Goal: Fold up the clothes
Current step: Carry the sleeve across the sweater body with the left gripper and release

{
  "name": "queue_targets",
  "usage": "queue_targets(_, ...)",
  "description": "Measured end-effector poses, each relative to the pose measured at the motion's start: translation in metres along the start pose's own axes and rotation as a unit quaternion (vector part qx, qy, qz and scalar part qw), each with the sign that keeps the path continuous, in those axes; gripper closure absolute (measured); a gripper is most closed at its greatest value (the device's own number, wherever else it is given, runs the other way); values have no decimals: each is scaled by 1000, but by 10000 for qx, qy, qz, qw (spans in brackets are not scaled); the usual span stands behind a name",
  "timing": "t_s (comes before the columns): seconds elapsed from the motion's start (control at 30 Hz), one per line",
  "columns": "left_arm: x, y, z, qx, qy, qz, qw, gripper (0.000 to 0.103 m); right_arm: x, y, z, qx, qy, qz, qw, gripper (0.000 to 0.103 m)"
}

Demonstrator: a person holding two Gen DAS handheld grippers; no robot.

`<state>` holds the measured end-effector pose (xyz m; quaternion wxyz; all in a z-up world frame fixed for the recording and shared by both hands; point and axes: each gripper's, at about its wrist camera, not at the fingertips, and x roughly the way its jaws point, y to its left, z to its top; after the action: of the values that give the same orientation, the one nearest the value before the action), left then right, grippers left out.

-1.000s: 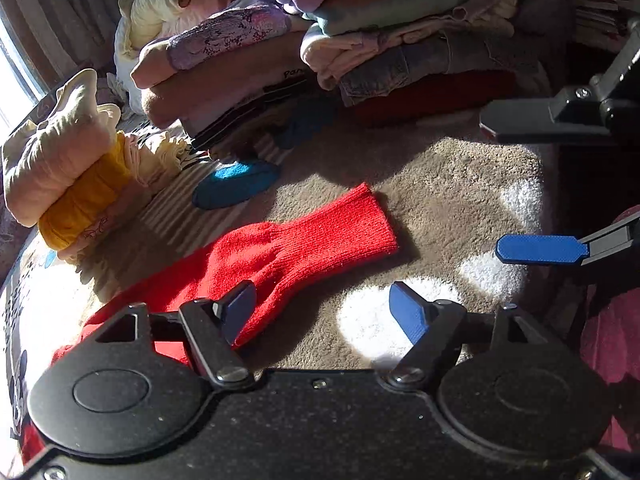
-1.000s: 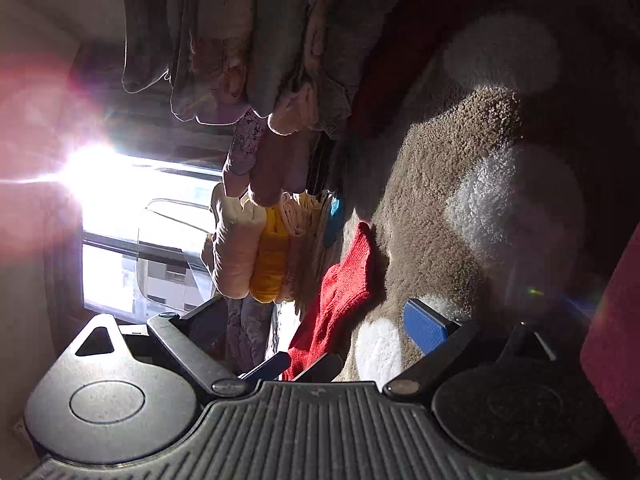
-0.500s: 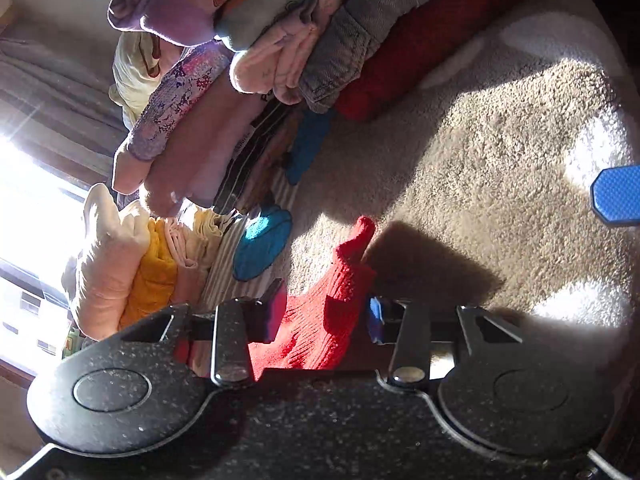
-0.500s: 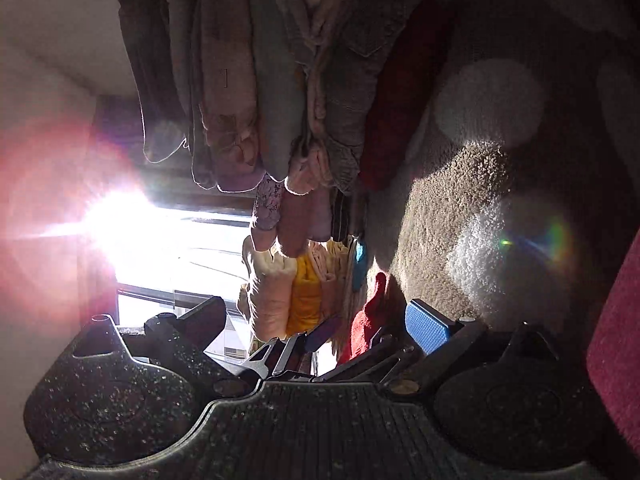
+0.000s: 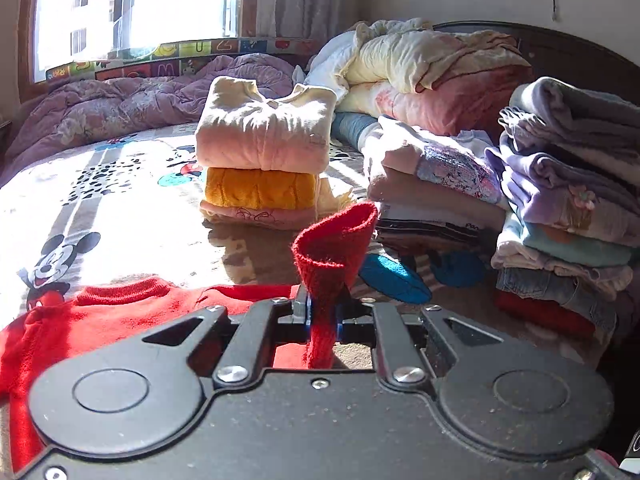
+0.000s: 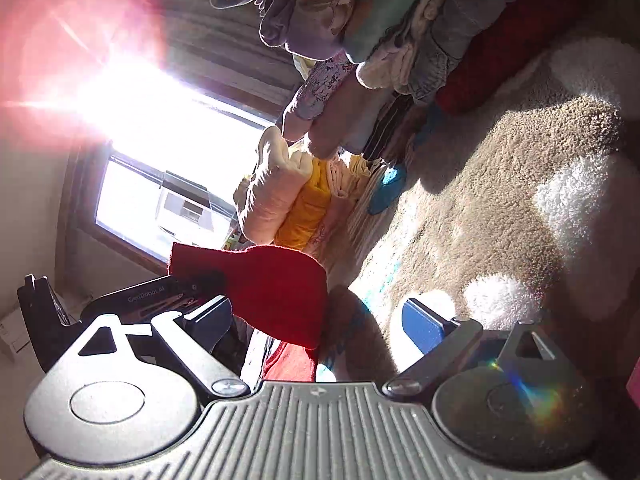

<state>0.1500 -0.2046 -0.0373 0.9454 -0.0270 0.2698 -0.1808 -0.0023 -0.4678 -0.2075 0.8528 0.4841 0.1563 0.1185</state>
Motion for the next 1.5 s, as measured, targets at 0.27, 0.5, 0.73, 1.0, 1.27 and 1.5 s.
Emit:
queue_targets(0.27,-41,127,-6,-1702,-268,306,9846,94,73,63,-64,-1906,1448,-252,9706,33)
queue_targets(0.5,-61,203,-33,-2743,-274,458,9602,94,96,81,-98,-2530,1901,-351,9479,33)
queue_targets(0.73,-89,240,-81,-3712,-373,543,9262,94,110,89,-117,-2850,2226,-327,9317,60)
queue_targets(1.0,-86,267,-118,-4158,-109,609,9074,94,109,104,-128,-3444,2094,-413,9142,82)
queue_targets(1.27,-95,275,-58,-3122,-708,402,9465,94,107,127,-141,-4076,1947,-213,8919,85)
queue_targets(1.5,-76,287,-14,-2147,-558,514,9737,94,118,143,-167,-4549,2365,162,8584,85)
